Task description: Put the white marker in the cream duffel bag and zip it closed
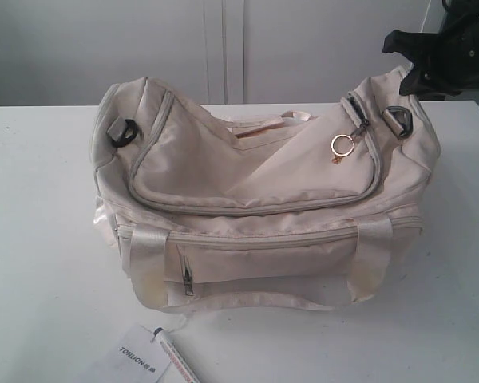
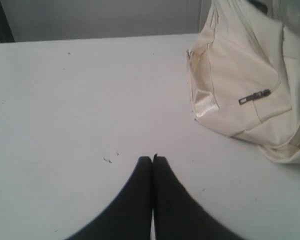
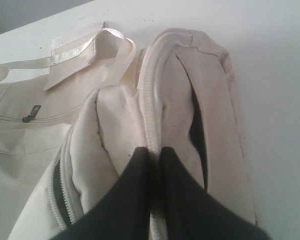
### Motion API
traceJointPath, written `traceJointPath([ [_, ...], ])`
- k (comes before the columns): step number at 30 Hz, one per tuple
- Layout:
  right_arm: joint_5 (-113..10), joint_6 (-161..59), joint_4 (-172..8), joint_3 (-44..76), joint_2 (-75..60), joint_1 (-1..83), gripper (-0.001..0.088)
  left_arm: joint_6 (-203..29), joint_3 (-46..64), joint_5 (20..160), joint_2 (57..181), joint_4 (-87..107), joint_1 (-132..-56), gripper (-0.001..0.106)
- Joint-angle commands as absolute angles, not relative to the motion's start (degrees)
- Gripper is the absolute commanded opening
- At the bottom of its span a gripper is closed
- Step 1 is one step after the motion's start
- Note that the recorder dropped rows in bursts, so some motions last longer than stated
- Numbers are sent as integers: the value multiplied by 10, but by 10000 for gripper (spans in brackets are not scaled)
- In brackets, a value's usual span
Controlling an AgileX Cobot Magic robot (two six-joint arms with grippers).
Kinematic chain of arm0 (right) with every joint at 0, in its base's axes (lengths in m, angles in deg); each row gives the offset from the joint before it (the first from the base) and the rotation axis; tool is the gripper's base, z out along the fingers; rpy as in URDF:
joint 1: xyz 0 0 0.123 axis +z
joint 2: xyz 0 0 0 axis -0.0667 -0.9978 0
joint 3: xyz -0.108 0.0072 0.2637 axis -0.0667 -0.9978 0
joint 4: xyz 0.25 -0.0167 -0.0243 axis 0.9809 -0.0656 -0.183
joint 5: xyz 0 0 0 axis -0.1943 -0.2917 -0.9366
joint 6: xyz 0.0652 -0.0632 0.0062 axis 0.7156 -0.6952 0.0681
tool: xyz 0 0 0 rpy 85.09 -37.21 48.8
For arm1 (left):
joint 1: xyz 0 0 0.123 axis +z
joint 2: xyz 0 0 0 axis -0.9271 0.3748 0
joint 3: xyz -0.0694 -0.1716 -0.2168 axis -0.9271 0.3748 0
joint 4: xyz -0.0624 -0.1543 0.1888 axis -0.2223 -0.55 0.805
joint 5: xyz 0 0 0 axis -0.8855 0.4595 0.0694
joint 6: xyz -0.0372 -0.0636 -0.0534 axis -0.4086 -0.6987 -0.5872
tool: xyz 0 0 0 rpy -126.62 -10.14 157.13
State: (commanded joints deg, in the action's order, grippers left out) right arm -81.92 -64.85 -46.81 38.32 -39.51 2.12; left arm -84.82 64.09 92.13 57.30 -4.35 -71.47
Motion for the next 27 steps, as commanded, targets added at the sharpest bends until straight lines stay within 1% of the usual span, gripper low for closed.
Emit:
traceJointPath([
  [2,-819,-648,-468,383,-395,21,0,-856,641,916,573,-70,-715,0],
  [9,-819,-648,-468,383,-395,21,0,-856,641,878,573,-70,-715,0],
  [21,-818,-648,-468,383,-395,21,0,-855,641,872,573,-70,-715,0],
  [27,-818,-648,-468,383,-395,21,0,-849,567,945,614,-45,-715,0],
])
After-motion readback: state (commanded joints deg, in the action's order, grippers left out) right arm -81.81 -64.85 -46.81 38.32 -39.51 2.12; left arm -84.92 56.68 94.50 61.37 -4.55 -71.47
